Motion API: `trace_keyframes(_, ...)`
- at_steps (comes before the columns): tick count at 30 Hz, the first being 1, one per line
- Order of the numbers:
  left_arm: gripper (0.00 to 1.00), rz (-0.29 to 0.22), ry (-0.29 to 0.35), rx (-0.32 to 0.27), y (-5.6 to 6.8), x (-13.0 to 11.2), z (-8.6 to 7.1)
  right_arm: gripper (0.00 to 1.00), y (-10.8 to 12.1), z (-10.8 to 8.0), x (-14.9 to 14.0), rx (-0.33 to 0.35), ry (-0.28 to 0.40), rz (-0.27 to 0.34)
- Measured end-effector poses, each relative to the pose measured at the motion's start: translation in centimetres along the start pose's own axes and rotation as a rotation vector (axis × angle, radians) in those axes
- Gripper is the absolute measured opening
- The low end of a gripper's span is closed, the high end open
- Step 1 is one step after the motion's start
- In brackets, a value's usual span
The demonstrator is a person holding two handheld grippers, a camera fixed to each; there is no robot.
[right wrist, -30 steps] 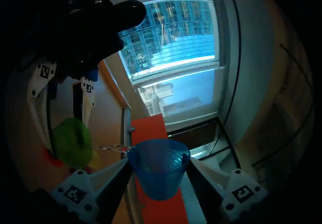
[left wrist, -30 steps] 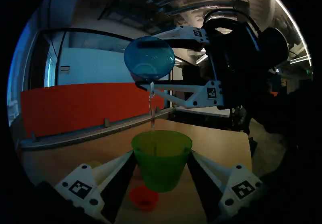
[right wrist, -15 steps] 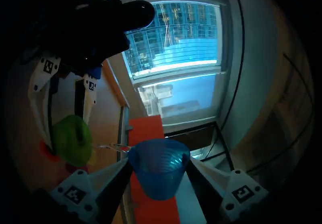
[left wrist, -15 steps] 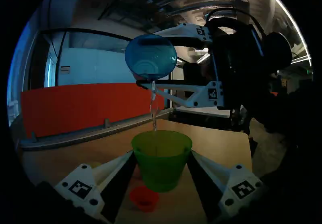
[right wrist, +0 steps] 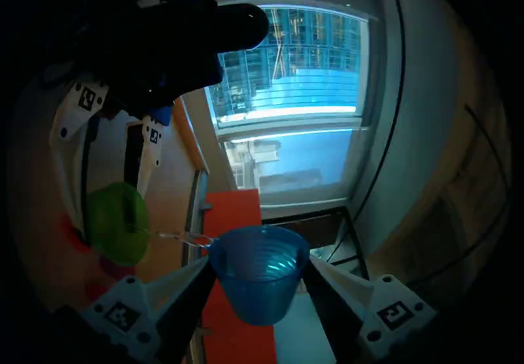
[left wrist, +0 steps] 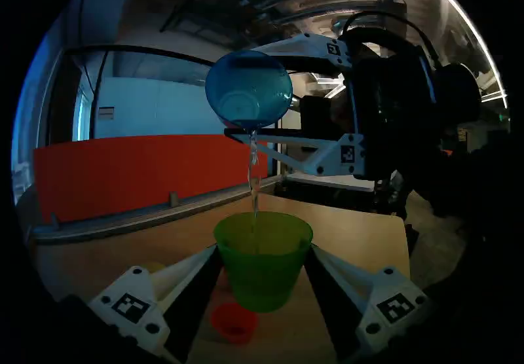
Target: Pour water
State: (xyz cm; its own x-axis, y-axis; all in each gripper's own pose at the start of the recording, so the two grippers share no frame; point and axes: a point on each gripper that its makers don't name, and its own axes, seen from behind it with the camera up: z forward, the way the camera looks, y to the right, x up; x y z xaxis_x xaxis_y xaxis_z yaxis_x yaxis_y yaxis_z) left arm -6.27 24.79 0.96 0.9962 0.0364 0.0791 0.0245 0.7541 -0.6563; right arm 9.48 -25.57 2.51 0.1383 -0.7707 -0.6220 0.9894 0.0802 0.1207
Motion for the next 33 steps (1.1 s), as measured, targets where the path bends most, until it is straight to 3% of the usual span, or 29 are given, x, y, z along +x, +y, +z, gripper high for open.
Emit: trace_keyframes(33,0.84,-0.007,0.010,0.003,-0.21,0.04,-0.05,0.89,0.32,0.19,0.93,-0.002,-0.001,-0.116)
